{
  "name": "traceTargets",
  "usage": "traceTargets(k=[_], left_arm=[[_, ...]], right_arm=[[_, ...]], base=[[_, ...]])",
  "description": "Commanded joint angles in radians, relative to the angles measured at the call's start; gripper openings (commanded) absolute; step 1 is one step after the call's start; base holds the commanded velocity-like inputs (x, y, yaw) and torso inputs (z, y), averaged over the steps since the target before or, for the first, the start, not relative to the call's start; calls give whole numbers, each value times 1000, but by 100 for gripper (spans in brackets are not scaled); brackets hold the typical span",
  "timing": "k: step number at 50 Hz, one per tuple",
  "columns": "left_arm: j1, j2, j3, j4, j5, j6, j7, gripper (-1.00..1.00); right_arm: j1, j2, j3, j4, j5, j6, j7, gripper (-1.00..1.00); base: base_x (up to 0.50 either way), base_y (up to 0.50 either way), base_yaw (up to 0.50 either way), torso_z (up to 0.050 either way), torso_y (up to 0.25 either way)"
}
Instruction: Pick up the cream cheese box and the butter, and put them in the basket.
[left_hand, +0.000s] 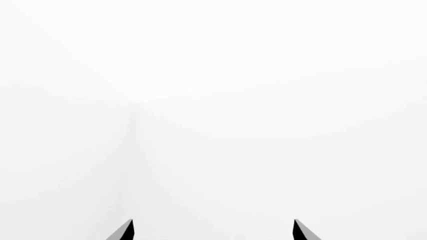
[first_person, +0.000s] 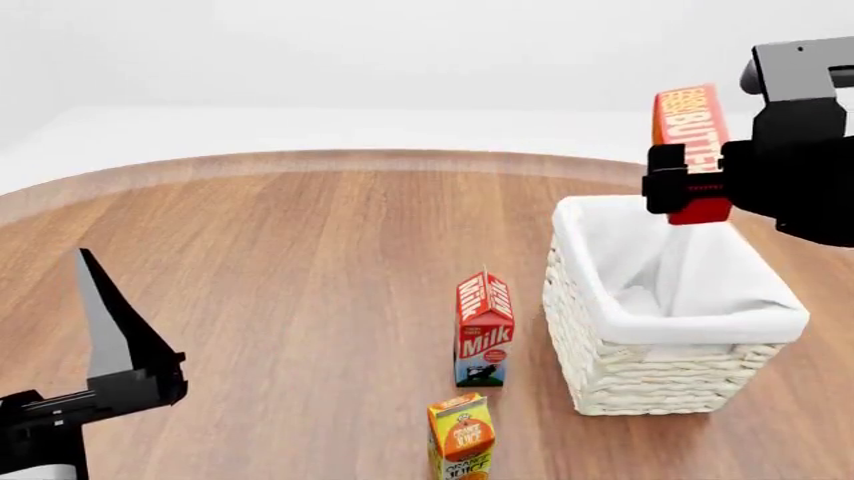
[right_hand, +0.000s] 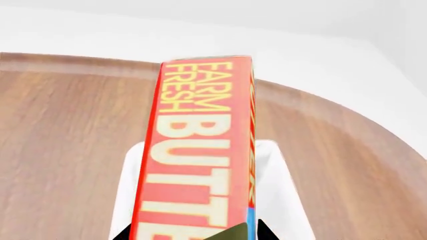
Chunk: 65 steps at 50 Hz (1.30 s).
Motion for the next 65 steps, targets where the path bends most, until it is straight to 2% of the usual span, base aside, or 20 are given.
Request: traceTargets(k=[1, 19, 65], left_arm=[[-1, -2, -1, 0, -3, 0, 0, 100], [1, -3, -2, 1, 0, 0, -3, 100], [-3, -2, 7, -4, 7, -1, -4, 100]], right_arm=[[9, -33, 1, 66, -90, -6, -57, -100], [-99, -23, -30, 86, -114, -50, -83, -100], [-166, -71, -76, 187, -194, -110, -157, -100]], base=[[0, 0, 0, 0, 0], [0, 0, 0, 0, 1], [0, 0, 0, 0, 1]])
